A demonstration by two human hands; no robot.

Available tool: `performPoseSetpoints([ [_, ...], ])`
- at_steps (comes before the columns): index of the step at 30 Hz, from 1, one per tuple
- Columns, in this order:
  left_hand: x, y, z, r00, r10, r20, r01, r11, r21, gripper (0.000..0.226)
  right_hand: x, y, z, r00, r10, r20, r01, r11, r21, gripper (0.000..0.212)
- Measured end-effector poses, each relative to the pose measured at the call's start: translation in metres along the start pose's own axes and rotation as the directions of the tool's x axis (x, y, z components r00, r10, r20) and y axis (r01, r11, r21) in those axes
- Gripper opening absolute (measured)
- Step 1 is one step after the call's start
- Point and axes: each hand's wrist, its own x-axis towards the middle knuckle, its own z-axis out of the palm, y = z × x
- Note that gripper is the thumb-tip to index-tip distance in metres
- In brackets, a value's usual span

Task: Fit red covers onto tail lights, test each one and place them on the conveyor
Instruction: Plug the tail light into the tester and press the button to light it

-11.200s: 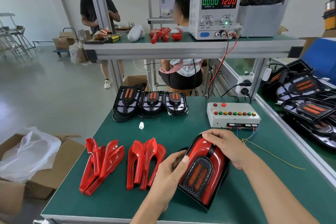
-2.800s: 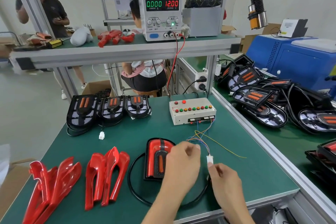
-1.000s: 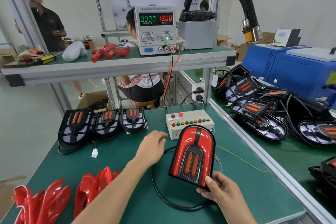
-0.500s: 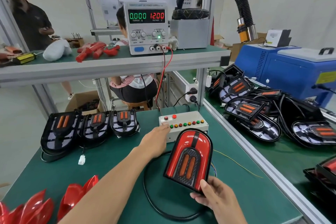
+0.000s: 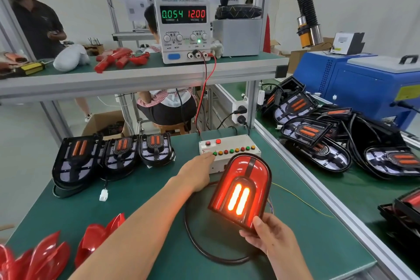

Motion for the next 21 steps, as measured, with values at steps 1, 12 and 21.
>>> performPoseSetpoints([
  [1, 0.0, 0.0, 0.0, 1.0, -0.004, -0.001, 0.004, 1.0, 0.003, 0.06, 0.0, 0.0, 0.0, 1.0, -0.001, 0.005, 0.001, 1.0, -0.011, 0.015],
  [12, 0.004, 0.008, -0.001, 0.999, -0.05, -0.007, 0.05, 0.998, 0.037, 0.078, 0.001, 0.002, -0.001, 1.0, 0.001, -0.011, 0.0, 1.0, 0.015, 0.016],
  [21, 0.018, 0.022, -0.005, 0.999, -0.046, 0.013, 0.042, 0.974, 0.224, 0.075, 0.0, 0.001, -0.002, 1.0, -0.011, 0.015, 0.011, 1.0, 0.009, 0.018],
])
